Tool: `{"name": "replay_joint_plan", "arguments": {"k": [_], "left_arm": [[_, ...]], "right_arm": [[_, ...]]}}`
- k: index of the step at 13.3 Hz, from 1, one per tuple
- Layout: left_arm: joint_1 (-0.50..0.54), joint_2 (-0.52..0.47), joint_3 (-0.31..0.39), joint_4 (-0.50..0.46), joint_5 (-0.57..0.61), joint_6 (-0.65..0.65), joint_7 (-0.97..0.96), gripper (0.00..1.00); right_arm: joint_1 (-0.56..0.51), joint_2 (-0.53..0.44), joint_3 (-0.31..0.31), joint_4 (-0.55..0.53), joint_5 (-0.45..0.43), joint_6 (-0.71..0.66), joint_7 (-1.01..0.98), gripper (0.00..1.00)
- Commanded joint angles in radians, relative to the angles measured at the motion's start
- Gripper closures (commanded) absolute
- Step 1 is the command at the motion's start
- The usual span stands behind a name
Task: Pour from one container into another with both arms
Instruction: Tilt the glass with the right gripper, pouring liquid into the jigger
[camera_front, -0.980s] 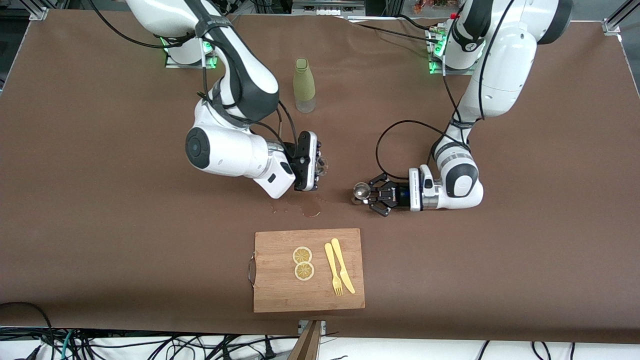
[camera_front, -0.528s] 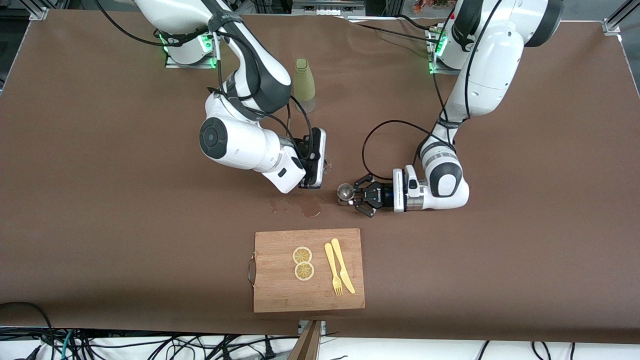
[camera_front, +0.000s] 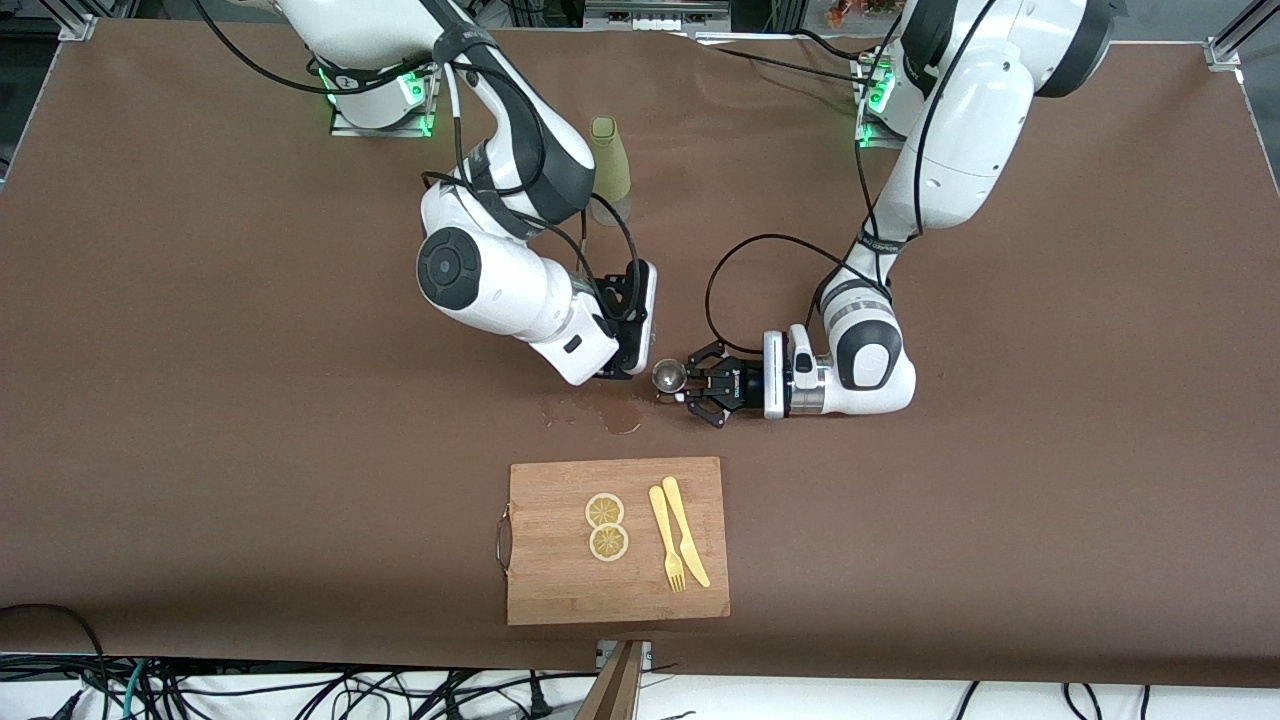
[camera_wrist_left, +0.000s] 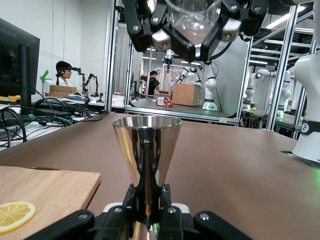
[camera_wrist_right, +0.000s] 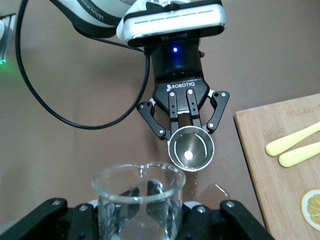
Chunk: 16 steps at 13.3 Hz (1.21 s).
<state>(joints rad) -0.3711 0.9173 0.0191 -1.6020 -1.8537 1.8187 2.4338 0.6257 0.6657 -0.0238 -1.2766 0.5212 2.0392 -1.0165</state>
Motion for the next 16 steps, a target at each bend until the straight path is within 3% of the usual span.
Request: {"name": "replay_joint_plan", "arguments": {"k": [1, 12, 16], "left_arm": [[-0.006, 0.012, -0.008, 0.020, -0.041, 0.034, 0.044, 1.00], [-0.006, 0.012, -0.021, 0.022, -0.041, 0.042, 0.045, 1.00], [-0.006, 0.012, -0.022, 0.030, -0.039, 0.077, 0.053, 1.00]], "right_arm": [[0.014, 0.002, -0.010, -0.004, -0.035, 0.013, 0.047, 0.99], [0.040, 0.043, -0.013, 0.002, -0.228, 0.105, 0.165, 0.99], [0.068, 0.045, -0.011, 0.013, -0.242, 0.107, 0.171, 0.99]]}}
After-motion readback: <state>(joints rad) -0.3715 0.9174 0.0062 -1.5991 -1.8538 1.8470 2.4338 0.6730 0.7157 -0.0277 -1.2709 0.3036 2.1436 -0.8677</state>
